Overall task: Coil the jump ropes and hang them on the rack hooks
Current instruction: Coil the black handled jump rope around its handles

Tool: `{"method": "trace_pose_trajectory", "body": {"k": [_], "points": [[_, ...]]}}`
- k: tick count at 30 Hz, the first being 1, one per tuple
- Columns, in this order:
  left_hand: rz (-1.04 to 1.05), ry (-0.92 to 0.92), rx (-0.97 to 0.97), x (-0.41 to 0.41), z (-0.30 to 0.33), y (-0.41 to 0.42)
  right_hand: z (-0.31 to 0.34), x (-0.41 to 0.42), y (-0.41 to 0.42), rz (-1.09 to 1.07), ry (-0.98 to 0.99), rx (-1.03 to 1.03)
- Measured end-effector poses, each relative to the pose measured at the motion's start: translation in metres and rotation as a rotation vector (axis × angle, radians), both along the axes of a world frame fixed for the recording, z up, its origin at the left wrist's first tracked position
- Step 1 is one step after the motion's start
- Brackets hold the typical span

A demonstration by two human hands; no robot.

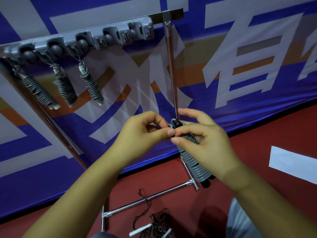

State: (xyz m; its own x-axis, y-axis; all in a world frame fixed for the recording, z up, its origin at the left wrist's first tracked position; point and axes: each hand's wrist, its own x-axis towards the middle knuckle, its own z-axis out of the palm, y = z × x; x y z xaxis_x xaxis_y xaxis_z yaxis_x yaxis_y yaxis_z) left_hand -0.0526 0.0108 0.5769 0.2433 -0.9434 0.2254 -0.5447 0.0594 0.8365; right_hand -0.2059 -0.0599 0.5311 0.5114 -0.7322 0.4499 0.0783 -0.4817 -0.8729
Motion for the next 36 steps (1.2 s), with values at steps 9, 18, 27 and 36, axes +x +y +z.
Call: {"method": "trace_pose_trajectory", "body": {"k": [9,18,27,36], "points": [[0.044,-0.101,-0.030,0.000,-0.004,-0.001,0.006,0.005,0.003,-0.078,0.000,0.051],[0.162,0.173,-0.129,-0.003,0.003,-0.008,0.015,0.020,0.004,-0.159,0.043,-0.081],[0.136,0.209,-0.041,0.014,0.037,-0.004,0.046,0.032,-0.007,-0.108,0.054,-0.177],[0.163,-0.519,0.008,0.038,0.078,-0.009,0.082,0.071,-0.018,-0.012,0.184,-0.190]]}}
